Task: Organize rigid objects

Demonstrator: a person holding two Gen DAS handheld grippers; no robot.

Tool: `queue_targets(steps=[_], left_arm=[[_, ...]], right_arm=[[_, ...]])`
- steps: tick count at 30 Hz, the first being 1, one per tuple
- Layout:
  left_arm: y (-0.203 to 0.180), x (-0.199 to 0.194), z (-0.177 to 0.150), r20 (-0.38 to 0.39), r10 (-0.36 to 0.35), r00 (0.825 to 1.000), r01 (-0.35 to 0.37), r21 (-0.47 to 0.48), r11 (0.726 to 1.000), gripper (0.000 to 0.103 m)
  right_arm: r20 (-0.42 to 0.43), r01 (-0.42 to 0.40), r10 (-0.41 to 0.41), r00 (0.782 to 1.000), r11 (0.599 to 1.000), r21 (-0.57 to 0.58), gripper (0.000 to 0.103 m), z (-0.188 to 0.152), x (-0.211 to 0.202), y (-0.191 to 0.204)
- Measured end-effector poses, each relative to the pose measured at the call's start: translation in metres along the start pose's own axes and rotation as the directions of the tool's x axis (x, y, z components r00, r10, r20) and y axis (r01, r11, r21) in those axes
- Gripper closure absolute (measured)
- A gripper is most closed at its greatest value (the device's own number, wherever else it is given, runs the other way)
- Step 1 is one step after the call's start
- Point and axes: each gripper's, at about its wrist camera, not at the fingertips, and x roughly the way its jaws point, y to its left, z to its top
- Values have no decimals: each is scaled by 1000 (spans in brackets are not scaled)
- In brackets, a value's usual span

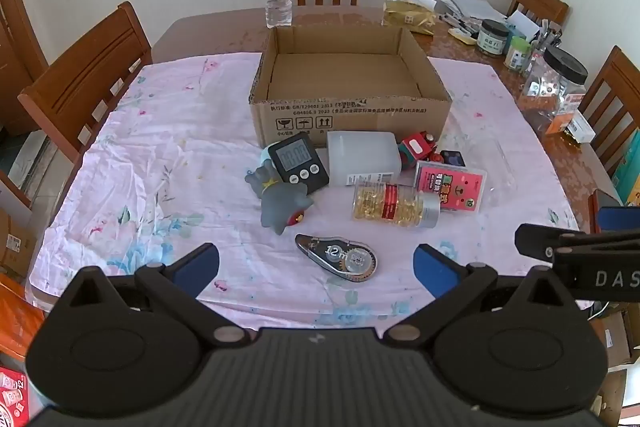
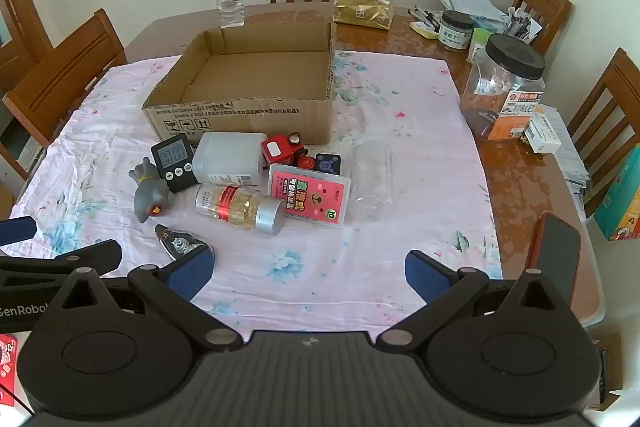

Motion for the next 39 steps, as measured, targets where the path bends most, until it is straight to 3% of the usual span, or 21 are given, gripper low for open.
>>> queue_targets(steps=[39], left_arm=[[-2, -6, 4, 12, -4, 1000, 4, -1, 1000, 1]], right_arm=[[0, -3, 3, 1000, 1000, 0, 0, 0, -2, 1]])
